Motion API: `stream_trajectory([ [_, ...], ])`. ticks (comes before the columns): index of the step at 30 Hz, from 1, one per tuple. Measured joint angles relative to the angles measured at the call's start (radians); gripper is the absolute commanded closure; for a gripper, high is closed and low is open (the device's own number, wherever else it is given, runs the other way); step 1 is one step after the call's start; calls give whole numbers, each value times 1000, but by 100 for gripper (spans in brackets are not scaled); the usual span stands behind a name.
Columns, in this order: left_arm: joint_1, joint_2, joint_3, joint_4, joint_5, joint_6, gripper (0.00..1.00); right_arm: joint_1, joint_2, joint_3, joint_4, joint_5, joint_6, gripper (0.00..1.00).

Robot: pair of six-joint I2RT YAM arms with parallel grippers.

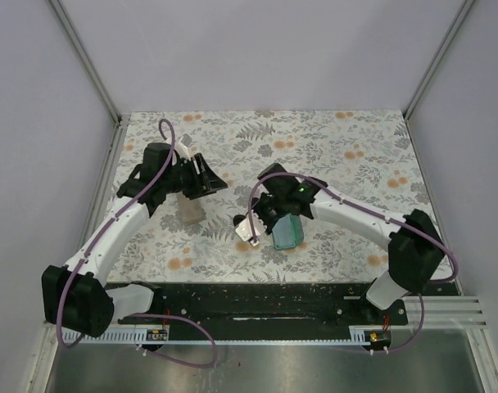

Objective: Organize the sunglasses
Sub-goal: Place the sunglasses at the corner of the board, then pick up the sunglasses from the corner of the board.

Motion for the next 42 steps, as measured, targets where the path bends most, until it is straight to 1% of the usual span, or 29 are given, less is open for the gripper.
stream_trajectory([
  [2, 40, -11, -7, 6, 4, -6, 46, 33, 62, 19, -11, 27, -21, 100],
  [8, 251, -93, -108, 25, 55, -35, 46, 123, 260, 99, -65, 90, -61, 100],
  [10, 282, -112, -141, 30, 70, -41, 46, 150, 314, 126, -86, 105, -68, 100],
  [12, 290, -123, -169, 31, 88, -42, 46, 170, 357, 146, -107, 114, -71, 100],
  [13, 290, -125, -179, 32, 95, -42, 46, 175, 369, 151, -113, 118, -72, 93],
  [15, 290, -126, -198, 36, 109, -42, 46, 183, 389, 161, -127, 126, -75, 75],
  [18, 290, -126, -222, 39, 124, -42, 45, 186, 401, 172, -143, 133, -80, 73],
  [19, 290, -126, -227, 39, 126, -41, 45, 187, 402, 177, -149, 134, -82, 68],
  [20, 290, -125, -229, 38, 127, -41, 45, 187, 402, 181, -154, 134, -82, 60],
  [21, 290, -125, -229, 38, 127, -40, 44, 187, 402, 185, -158, 134, -82, 55],
  [24, 291, -124, -229, 39, 127, -32, 44, 187, 402, 193, -163, 133, -85, 58],
  [28, 291, -113, -229, 38, 127, -16, 42, 187, 396, 200, -165, 133, -84, 59],
  [29, 291, -111, -229, 37, 127, -10, 41, 185, 388, 204, -167, 132, -77, 58],
  [31, 284, -112, -229, 32, 118, 11, 40, 176, 365, 216, -175, 118, -50, 54],
  [34, 236, -114, -228, -2, 53, 49, 39, 126, 299, 247, -183, 33, 34, 36],
  [35, 208, -115, -228, -15, 30, 61, 39, 91, 264, 256, -182, -21, 85, 32],
  [38, 131, -130, -228, -45, -35, 76, 38, -46, 118, 252, -136, -178, 257, 26],
  [39, 101, -138, -228, -51, -61, 82, 39, -88, 56, 228, -92, -210, 330, 18],
  [40, 73, -144, -228, -54, -88, 87, 38, -120, -15, 187, -29, -229, 416, 1],
  [42, 20, -149, -224, -66, -145, 94, 39, -141, -153, 73, 119, -240, 611, 1],
])
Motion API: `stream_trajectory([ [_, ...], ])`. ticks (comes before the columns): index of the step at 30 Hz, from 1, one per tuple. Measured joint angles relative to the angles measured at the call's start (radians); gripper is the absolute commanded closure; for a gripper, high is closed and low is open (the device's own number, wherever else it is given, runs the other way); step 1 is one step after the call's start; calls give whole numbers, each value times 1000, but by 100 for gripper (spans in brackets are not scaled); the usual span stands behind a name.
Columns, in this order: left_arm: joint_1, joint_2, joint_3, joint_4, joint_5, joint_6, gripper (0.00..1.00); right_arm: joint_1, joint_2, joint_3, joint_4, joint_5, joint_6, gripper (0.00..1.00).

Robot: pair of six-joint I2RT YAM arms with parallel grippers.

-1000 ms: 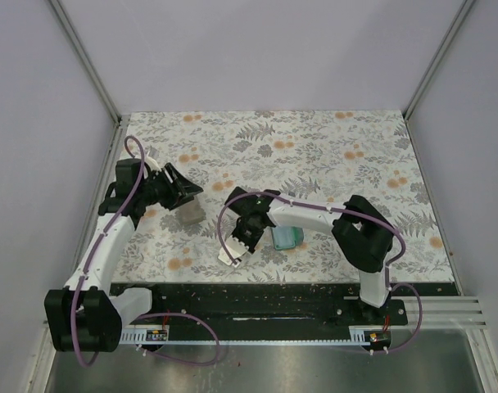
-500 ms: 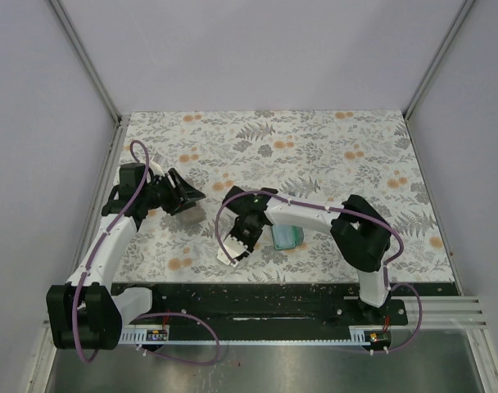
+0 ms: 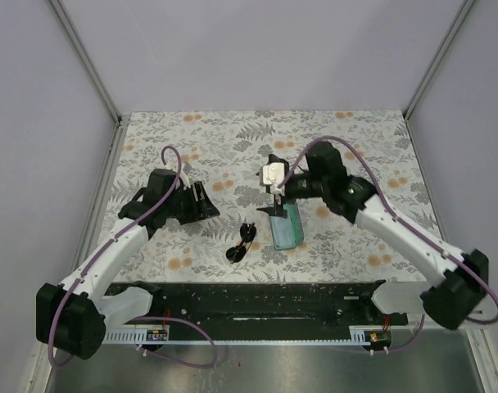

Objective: Organize the sunglasses
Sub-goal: Pick up the sunglasses from the corner of the board.

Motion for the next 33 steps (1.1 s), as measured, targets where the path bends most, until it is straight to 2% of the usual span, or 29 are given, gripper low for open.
stream_trajectory([
  [2, -68, 0, 5, -18, -74, 5, 39, 15, -161, -185, 225, 56, 297, 1],
  [5, -171, 8, 7, -33, -159, 5, 39, 30, -283, -343, 359, 198, 636, 1],
  [8, -252, 40, 11, -30, -211, 16, 39, 27, -322, -378, 352, 360, 895, 1],
  [11, -327, 92, 23, -27, -255, 42, 40, 27, -343, -363, 299, 480, 1085, 0],
  [16, -446, 244, 97, -21, -313, 84, 43, 27, -353, -336, 199, 579, 1238, 0],
  [22, -548, 392, 157, -17, -387, 108, 47, 27, -409, -353, 124, 695, 1308, 1],
  [33, -591, 497, 188, -26, -481, 132, 57, 27, -692, -465, 99, 938, 1369, 1],
])
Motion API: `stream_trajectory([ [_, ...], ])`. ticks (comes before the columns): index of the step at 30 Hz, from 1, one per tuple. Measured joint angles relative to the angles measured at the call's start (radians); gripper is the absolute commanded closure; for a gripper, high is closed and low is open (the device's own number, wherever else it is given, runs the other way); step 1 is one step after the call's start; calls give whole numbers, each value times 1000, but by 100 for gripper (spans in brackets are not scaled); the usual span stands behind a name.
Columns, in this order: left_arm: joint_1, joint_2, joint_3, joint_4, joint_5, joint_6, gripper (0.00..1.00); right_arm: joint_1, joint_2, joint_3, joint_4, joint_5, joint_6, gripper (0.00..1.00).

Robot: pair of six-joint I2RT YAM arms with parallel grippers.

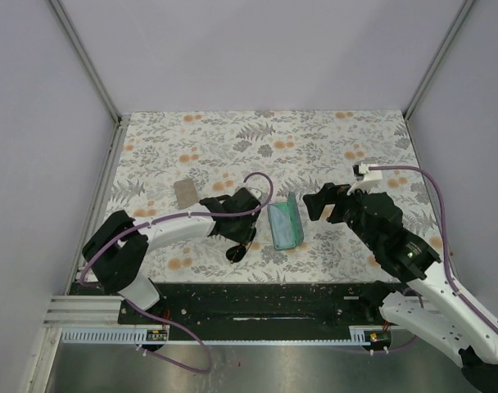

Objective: Organize the sunglasses
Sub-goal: Pick up the sunglasses from the corner of the board.

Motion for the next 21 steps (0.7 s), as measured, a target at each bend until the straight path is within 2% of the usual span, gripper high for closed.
stream_trajectory([
  [4, 0, 37, 1, 2, -8, 3, 58, 0, -31, -7, 1, 13, 4, 1],
  [6, 0, 51, 2, 3, -7, 3, 62, 0, -31, -7, 1, 14, 4, 1],
  [8, 0, 67, 6, 3, -7, 4, 73, 0, -29, -7, 1, 16, 3, 0],
  [12, 0, 95, 19, 10, -7, 4, 100, 0, -21, -7, 0, 16, 3, 1],
  [21, 0, 97, 49, -1, -6, -2, 100, 0, -21, -7, 0, 22, 3, 0],
])
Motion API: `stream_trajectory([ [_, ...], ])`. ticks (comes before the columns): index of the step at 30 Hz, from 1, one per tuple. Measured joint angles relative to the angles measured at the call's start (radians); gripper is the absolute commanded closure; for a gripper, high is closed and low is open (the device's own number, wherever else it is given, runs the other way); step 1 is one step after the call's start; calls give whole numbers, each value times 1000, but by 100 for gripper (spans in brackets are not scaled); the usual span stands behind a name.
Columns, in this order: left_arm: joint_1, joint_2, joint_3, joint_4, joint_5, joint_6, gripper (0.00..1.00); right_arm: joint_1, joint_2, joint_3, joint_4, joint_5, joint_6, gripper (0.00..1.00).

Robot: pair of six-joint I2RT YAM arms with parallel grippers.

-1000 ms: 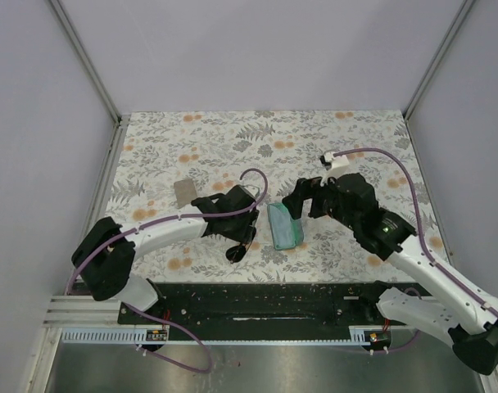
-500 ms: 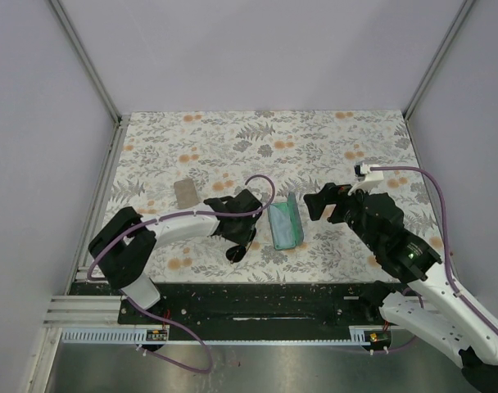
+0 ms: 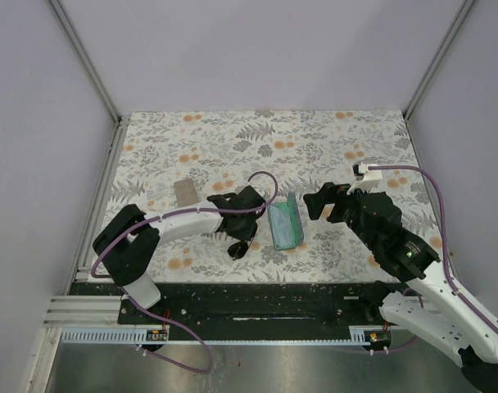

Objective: Organize the sunglasses
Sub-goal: Pick up the sunglasses from the corner of the board, then place the sunglasses in the sunglasses case.

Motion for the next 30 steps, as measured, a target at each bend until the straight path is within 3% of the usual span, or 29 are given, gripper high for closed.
stream_trajectory([
  [7, 31, -56, 28, -19, 39, -64, 100, 0, 0, 0, -11, 11, 0, 1],
  [14, 53, -74, 129, 24, 83, -249, 100, 0, -8, 0, -30, 50, 15, 0],
  [23, 48, 51, 213, 85, 90, -559, 100, 0, -36, 0, -35, 66, 23, 1],
  [30, 42, 110, 195, 170, 92, -667, 100, 0, -54, -1, -45, 68, 26, 1],
])
